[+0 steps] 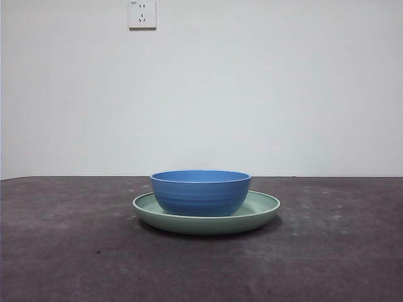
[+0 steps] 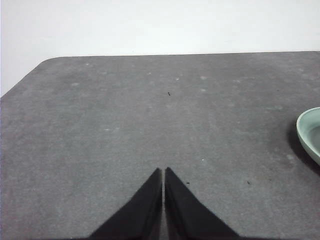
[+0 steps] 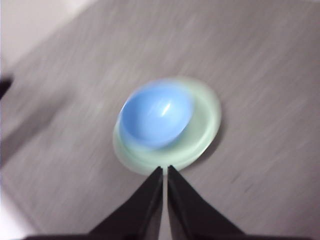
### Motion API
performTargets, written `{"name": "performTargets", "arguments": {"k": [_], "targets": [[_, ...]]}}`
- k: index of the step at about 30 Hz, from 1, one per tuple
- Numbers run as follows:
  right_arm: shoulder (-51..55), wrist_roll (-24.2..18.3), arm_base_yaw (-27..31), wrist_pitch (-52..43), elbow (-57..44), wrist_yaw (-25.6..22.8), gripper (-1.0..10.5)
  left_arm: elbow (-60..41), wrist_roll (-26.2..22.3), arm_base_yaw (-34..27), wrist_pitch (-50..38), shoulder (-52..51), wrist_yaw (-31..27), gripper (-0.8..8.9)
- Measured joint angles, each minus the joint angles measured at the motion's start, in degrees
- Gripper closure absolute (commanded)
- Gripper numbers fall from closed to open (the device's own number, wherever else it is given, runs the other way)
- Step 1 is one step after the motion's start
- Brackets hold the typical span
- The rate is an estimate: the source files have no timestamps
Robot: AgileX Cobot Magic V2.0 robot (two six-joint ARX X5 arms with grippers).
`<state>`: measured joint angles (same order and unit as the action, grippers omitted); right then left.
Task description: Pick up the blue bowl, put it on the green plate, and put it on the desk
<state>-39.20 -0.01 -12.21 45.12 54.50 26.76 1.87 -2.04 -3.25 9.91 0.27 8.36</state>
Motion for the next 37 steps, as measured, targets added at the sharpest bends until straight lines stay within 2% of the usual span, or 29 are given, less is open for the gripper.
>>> {"name": "performTargets", "arguments": {"k": [5, 13, 19, 23, 28, 37], "targets": [[10.1, -0.1, 8.2, -7.6, -4.3, -1.7, 9.4, 0.0, 0.0, 0.0, 0.0, 0.0, 0.0, 8.04], [24.2, -0.2, 13.5, -20.5, -19.7, -9.6, 9.4, 0.0, 0.0, 0.0, 0.0, 0.0, 0.0, 8.04], [33.2, -0.2, 14.3, -33.2, -34.7, -13.4, 9.4, 0.0, 0.0, 0.0, 0.0, 0.0, 0.0, 8.04], [36.8, 0.5, 14.3, -37.5, -42.1, -16.5, 9.4, 0.0, 0.0, 0.0, 0.0, 0.0, 0.0, 8.04], [38.9, 3.0, 14.3, -39.7, -48.5, -19.5, 9.4, 0.0, 0.0, 0.0, 0.0, 0.0, 0.0, 8.04], [38.9, 4.8, 14.3, -40.9, -53.5, -19.8, 9.4, 0.0, 0.0, 0.0, 0.0, 0.0, 0.0, 8.04]]}}
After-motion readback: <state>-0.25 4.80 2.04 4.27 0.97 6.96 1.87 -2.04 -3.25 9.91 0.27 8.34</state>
